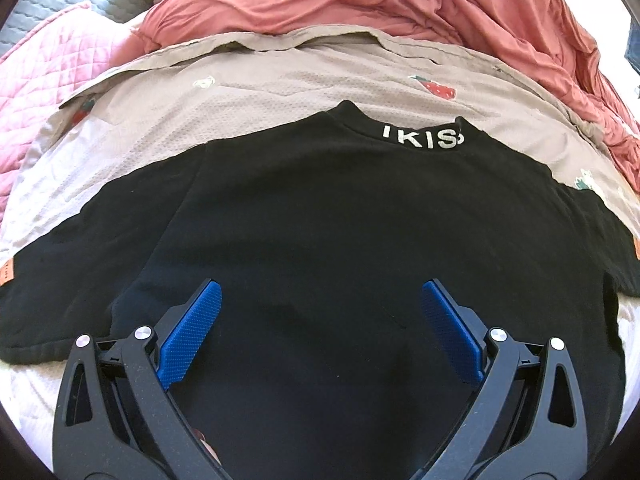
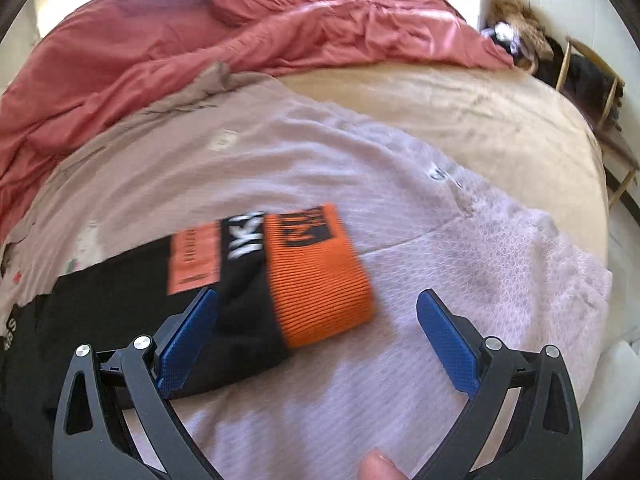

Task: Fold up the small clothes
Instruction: 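Grasp the orange cuff of one sleeve with the right tool and lift, then carry the cuff across the shirt body and release it with the right tool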

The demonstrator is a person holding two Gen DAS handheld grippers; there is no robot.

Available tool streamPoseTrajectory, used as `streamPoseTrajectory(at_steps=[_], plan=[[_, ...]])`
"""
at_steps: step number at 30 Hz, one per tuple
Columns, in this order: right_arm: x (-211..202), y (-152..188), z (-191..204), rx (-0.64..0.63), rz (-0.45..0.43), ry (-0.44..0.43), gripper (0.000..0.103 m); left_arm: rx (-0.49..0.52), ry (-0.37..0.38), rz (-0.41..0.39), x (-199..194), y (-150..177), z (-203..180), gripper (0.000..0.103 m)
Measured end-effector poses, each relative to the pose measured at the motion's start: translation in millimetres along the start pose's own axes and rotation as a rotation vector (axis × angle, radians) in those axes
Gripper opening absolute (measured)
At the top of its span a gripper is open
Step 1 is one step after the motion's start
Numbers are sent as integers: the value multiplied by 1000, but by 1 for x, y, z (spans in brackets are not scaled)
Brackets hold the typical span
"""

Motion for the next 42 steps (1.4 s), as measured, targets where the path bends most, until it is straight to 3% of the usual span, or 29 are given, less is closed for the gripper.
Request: streamPoseTrajectory(at_steps=[3, 4, 7, 9, 14, 19, 26, 33, 37, 42], plan=[[11, 2, 0, -4, 31, -8, 94, 8, -16, -10, 2, 2, 4, 94], [9, 1, 2, -11, 23, -11, 78, 9, -19, -15, 2, 2, 6, 94], [4, -4, 13, -24, -3, -44, 51, 1, -17, -27, 2, 2, 10, 92], [3, -8, 20, -36, -12, -53, 44, -11, -7, -33, 1, 1, 12, 78], [-20, -18, 38, -72, -82, -127, 21, -34, 26, -28, 3, 2, 16, 65], [-59, -25, 79, -115, -148, -225, 18, -32, 43, -39, -1, 2, 18, 65], [-122, -18, 212, -249, -205, -474, 17, -14, 44, -70, -13, 0, 19, 65], [-159, 43, 375, -435, -123, -736, 17, -72, 75, -102, -27, -10, 36, 65], [-160, 87, 439, -520, -53, -800, 17, -123, 72, -104, -27, -15, 55, 65], [-153, 136, 483, -577, 37, -840, 17, -179, 77, -96, -24, -16, 74, 65]])
Point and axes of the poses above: each gripper's, at about its wrist camera, not at the fingertips, and x roughly the way its jaws point, z to its left, y to its underside, the point moved 10 cm from there along x, roughly the way its jaws point, and after that the axes turned 3 degrees about -x, right-handed, at the moved point
